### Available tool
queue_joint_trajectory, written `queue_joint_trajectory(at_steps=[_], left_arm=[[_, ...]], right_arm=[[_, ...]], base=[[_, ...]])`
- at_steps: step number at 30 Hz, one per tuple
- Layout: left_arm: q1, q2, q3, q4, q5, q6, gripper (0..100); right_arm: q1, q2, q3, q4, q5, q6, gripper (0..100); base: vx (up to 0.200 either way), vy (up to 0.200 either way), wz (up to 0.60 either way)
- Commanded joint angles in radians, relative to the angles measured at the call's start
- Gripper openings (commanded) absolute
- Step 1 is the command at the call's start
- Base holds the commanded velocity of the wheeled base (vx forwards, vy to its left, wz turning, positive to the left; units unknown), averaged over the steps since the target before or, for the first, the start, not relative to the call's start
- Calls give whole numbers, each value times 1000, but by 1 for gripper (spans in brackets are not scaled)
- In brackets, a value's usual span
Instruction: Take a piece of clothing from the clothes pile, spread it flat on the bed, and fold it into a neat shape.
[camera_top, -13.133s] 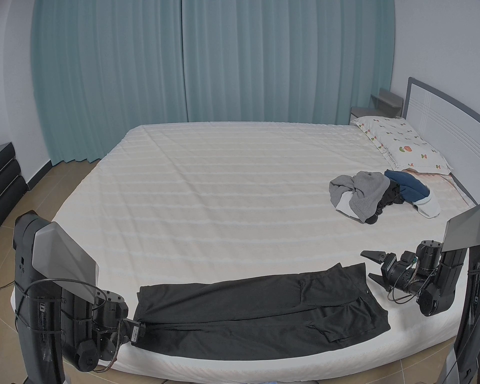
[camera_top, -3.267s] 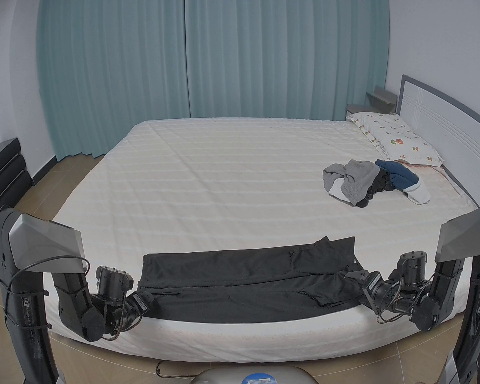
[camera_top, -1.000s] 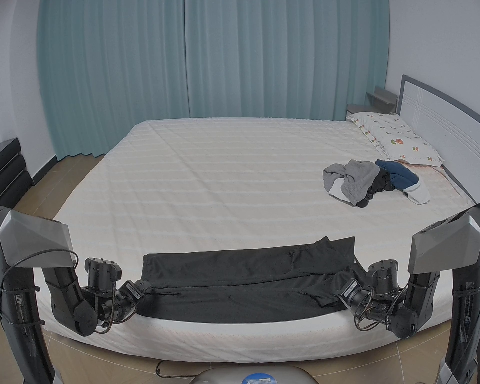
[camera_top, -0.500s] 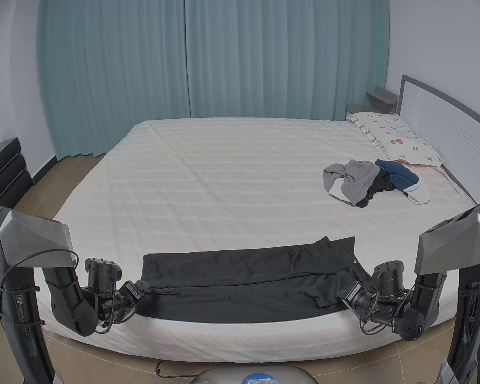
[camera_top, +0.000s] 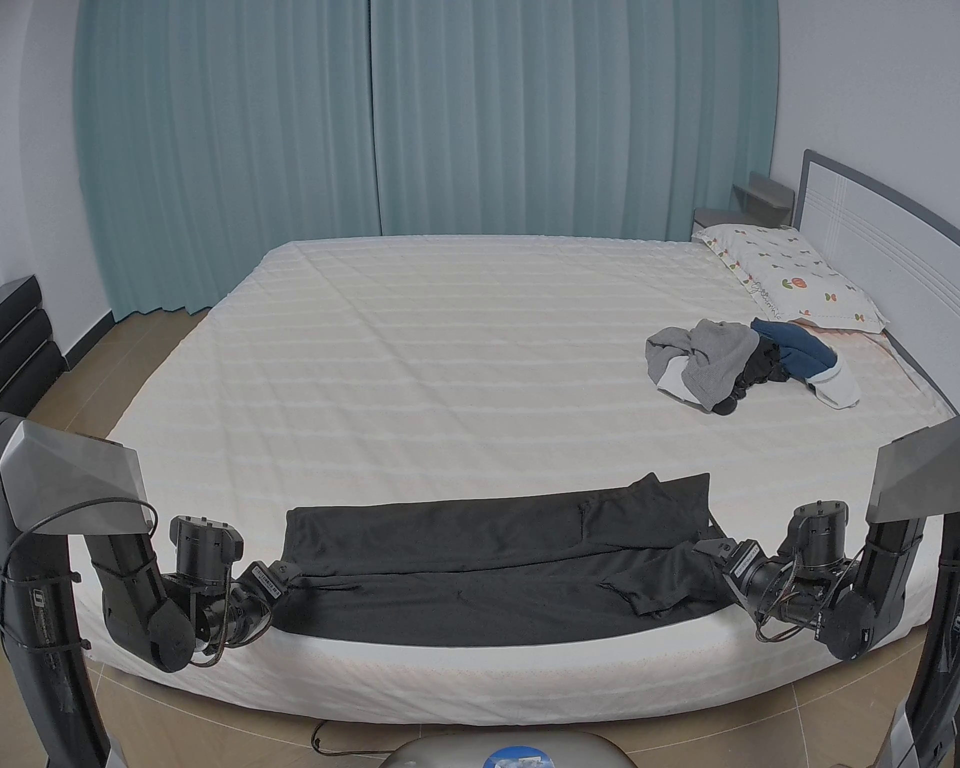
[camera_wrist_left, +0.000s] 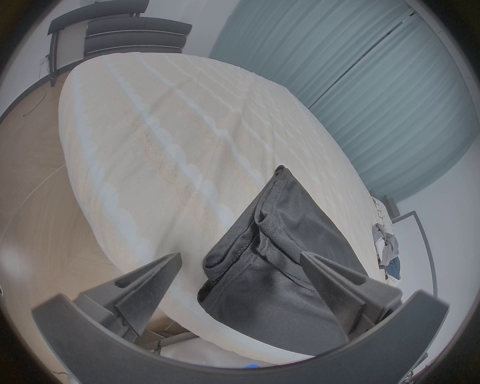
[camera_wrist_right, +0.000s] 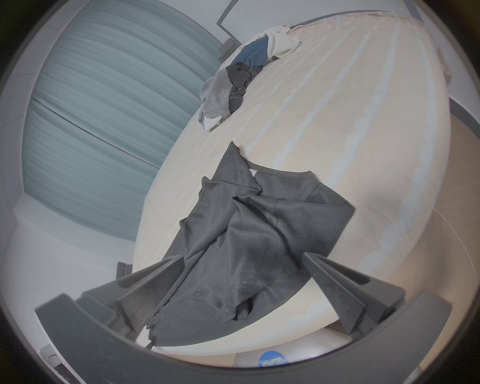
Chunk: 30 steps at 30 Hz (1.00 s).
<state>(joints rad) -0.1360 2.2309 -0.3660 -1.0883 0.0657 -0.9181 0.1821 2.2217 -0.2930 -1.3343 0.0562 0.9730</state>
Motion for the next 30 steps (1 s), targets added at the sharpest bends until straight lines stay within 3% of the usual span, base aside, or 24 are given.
queue_joint_trajectory(at_steps=[1,11,23,24,30], left_arm=[[-1,4,-1,-1,0,-1,100],[-1,4,-1,-1,0,-1,100],[-1,4,-2,-1,0,-1,100],[-1,4,-4,-1,0,-1,100],[1,4,-4,-1,0,-1,100]], right_arm=[[-49,0,-5,-2,60,0,100],[-85,73,-26,-45,133,-4,100],[-70,113,-52,-49,133,-7,100],[-70,121,-52,-49,129,-10,0],[-56,125,-51,-49,120,-22,0]], base=[[0,0,0],[0,0,0],[0,0,0],[0,0,0],[0,0,0]])
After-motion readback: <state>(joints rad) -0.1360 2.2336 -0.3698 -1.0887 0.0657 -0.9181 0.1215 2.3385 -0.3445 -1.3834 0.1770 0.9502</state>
